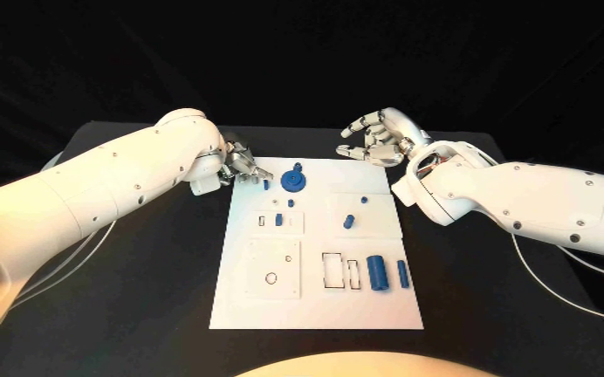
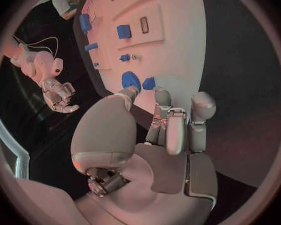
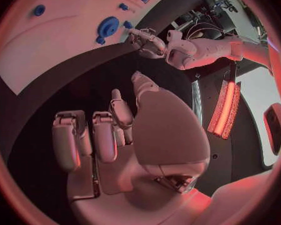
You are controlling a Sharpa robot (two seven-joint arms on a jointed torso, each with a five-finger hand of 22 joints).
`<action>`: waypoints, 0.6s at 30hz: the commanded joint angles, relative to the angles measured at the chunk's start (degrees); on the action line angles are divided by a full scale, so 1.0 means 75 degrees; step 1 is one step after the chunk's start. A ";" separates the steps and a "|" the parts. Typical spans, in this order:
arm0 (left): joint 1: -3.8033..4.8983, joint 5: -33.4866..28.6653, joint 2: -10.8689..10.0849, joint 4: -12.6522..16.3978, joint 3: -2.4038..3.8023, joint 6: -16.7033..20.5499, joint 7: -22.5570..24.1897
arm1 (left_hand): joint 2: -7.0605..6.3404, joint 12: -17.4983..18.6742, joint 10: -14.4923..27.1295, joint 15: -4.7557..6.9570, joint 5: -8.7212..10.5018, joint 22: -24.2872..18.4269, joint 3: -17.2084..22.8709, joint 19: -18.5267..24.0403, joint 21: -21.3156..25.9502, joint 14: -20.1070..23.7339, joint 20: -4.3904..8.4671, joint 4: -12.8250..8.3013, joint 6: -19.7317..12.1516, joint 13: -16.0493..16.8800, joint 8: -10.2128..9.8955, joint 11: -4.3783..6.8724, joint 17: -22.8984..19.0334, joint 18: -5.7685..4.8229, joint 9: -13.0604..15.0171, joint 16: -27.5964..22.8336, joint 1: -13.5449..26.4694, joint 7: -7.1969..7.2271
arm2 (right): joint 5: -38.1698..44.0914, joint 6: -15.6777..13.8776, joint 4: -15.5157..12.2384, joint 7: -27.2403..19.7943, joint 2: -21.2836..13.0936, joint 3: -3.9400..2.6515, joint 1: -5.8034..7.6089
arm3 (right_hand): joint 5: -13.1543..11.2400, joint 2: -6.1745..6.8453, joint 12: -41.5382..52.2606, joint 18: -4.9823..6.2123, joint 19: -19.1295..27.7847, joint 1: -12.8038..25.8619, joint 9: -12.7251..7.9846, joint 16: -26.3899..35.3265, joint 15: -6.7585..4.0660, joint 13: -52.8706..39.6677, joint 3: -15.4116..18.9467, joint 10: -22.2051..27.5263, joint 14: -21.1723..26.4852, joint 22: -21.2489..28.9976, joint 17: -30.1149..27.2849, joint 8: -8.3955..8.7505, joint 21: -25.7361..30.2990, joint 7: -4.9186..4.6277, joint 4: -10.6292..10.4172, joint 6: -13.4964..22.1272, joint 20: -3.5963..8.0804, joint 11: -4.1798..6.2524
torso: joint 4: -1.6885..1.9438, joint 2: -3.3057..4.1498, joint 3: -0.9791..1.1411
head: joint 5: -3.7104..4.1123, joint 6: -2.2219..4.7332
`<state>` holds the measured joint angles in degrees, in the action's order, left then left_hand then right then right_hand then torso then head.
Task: Assemble the parts on the task board
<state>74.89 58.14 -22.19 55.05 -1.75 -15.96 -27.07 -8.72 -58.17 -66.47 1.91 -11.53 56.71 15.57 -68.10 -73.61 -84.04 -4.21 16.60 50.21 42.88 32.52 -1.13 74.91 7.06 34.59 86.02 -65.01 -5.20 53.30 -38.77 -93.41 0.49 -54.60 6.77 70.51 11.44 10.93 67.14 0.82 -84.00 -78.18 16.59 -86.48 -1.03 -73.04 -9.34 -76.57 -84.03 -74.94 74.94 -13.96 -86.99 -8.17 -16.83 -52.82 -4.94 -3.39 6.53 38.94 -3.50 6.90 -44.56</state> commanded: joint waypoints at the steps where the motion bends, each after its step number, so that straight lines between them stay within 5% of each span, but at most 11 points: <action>1: -0.0016 -0.0046 0.0062 -0.0037 -0.0006 -0.0128 0.0121 | 0.0050 -0.0044 -0.0069 0.0052 -0.0003 0.0032 -0.0035 -0.0079 -0.0041 -0.0443 0.0011 0.0005 0.0069 0.0015 0.0052 0.0015 0.0889 -0.0008 -0.0006 0.0038 -0.0015 0.0001 | 0.0044 0.0002 -0.0006 -0.0075 0.0007 -0.0002 -0.0004 | 0.0011 -0.0009 -0.0017 -0.0010 -0.0624 0.0068 -0.0007 0.0026 0.0018 0.0009 0.0044 0.0007 -0.0615 -0.1810 0.1316 0.0026 0.0025 -0.0002 0.0018 0.0060 -0.0021 0.0009 | -0.0006 0.0003 -0.0005 | 0.0008 -0.0006; 18: -0.0085 -0.0179 0.0197 -0.0190 -0.0027 0.0025 0.0197 | 0.0182 -0.0089 -0.0160 0.0099 -0.0007 0.0123 0.0015 -0.0149 -0.0099 -0.0470 0.0049 -0.0007 0.0144 0.0035 0.0078 0.0065 0.0945 -0.0027 -0.0030 0.0071 -0.0193 0.0052 | 0.0044 -0.0001 -0.0019 -0.0074 0.0010 -0.0002 -0.0003 | 0.0011 -0.0009 -0.0017 -0.0010 -0.0624 0.0068 -0.0007 0.0026 0.0018 0.0009 0.0044 0.0007 -0.0615 -0.1810 0.1316 0.0026 0.0025 -0.0002 0.0018 0.0060 -0.0021 0.0009 | -0.0002 0.0005 0.0002 | 0.0033 -0.0050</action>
<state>74.26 57.61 -20.93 53.67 -1.98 -15.94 -26.51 -7.51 -58.54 -67.29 2.35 -11.53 57.58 15.57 -68.91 -74.05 -84.05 -3.80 16.60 50.91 43.15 32.77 -0.72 74.91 7.06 34.42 86.24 -66.22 -4.90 53.30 -38.80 -93.47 0.48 -54.56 6.77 70.51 11.44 10.93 67.14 0.82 -84.00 -78.18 16.59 -86.48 -1.03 -73.04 -9.34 -76.57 -84.03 -74.93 74.92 -13.96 -86.99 -8.17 -16.83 -52.82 -4.94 -3.39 6.50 38.96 -3.50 7.12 -44.86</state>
